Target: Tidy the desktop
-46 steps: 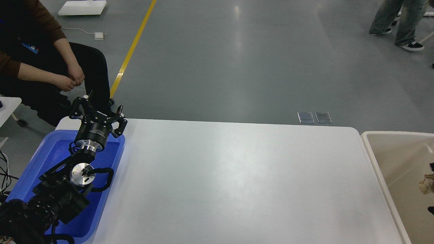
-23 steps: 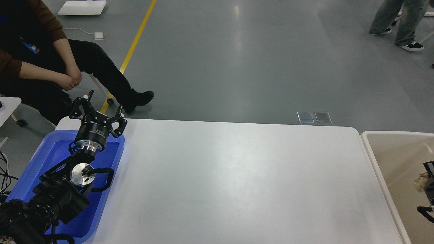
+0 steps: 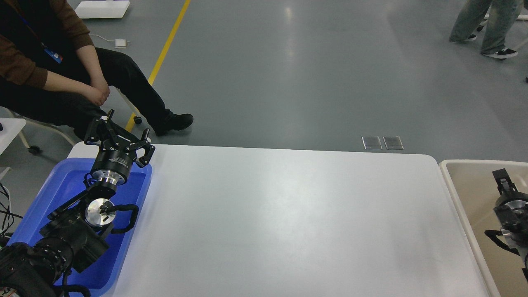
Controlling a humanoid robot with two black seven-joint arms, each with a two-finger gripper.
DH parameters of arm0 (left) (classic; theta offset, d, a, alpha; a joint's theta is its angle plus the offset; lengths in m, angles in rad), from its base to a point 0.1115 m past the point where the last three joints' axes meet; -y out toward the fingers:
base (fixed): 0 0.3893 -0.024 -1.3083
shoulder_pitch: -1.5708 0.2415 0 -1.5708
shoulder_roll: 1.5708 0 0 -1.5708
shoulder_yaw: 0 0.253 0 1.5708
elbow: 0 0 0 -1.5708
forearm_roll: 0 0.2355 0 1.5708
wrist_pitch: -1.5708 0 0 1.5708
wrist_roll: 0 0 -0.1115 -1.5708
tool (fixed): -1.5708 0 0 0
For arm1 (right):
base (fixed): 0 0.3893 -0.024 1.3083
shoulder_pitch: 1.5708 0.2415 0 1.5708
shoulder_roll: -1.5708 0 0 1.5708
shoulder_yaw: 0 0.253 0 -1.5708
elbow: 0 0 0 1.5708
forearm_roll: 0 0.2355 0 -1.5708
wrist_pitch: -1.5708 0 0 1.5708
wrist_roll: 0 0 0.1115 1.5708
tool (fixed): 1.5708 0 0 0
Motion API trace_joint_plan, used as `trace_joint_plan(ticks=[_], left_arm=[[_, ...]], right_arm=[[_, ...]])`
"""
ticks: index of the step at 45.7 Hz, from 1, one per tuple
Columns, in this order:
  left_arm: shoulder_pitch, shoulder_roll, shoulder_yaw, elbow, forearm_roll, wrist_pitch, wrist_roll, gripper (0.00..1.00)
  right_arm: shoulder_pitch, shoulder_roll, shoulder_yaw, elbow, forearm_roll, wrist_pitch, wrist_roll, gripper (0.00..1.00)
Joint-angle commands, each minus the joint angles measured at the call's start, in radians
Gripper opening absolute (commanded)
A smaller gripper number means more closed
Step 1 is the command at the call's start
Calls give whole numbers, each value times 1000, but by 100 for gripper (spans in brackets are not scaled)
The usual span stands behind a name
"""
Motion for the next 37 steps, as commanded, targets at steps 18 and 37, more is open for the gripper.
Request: trace_joint_plan(ticks=[18,37], left_arm=[[0,0,0,0,0,0,0,100],[0,0,0,0,0,0,0,100]], right_arm=[[402,-154,256,-2,196,492,-5,100],[487,-87,546,48,279,581,24,100]])
